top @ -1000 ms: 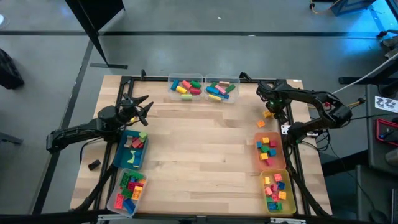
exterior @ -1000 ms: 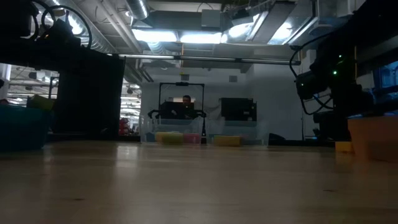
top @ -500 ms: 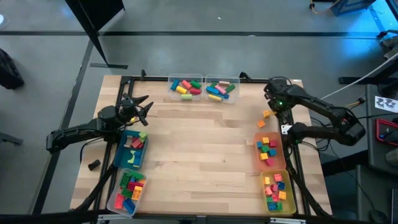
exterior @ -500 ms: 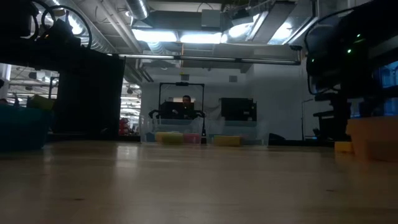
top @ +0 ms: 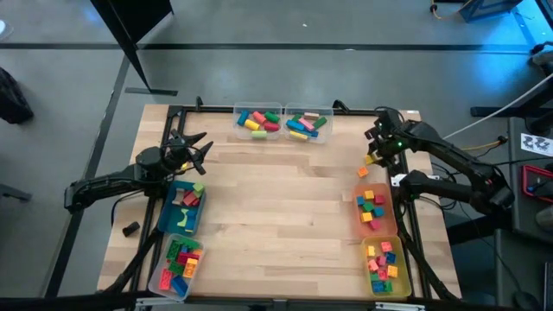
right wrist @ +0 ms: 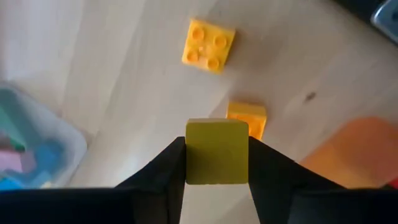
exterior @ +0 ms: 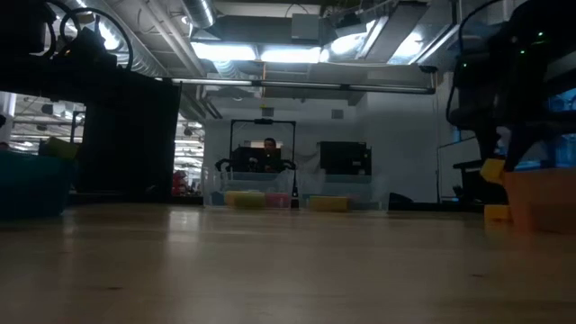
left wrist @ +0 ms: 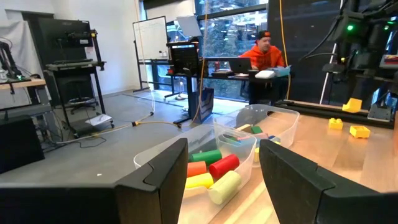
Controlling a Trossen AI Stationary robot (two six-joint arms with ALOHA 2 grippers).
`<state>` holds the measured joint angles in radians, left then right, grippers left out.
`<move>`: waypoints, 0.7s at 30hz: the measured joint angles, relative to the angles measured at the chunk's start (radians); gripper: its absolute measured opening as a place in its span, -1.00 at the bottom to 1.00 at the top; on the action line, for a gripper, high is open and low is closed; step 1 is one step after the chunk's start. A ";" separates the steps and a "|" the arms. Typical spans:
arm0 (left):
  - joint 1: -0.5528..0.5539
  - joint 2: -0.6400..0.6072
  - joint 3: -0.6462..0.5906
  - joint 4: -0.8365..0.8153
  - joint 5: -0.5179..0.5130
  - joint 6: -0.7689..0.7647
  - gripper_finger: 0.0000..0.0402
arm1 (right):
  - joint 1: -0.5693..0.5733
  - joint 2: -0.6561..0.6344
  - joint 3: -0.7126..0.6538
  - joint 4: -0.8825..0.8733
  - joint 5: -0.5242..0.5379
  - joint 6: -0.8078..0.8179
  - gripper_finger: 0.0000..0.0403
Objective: Sort blocks by size
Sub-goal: Put the yellow block into the orange bin
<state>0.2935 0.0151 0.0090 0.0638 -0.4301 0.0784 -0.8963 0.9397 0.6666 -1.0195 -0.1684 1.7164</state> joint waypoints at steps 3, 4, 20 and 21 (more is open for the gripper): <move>0.000 0.000 0.000 0.000 0.000 0.000 -0.08 | 0.000 -0.004 0.000 0.007 -0.052 -0.001 -0.25; 0.000 0.000 0.000 0.000 0.000 0.000 -0.08 | 0.000 -0.004 0.000 0.010 -0.072 -0.003 -0.24; 0.000 0.000 0.000 0.000 0.000 0.000 -0.08 | 0.231 -0.004 0.000 0.105 -0.159 -0.041 -0.26; 0.000 0.000 0.000 0.000 0.000 0.000 -0.08 | 0.256 -0.004 0.000 0.108 -0.165 -0.040 -0.25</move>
<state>0.2935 0.0151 0.0093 0.0639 -0.4301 0.0784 -0.6405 0.9358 0.6662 -0.9117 -0.3333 1.6760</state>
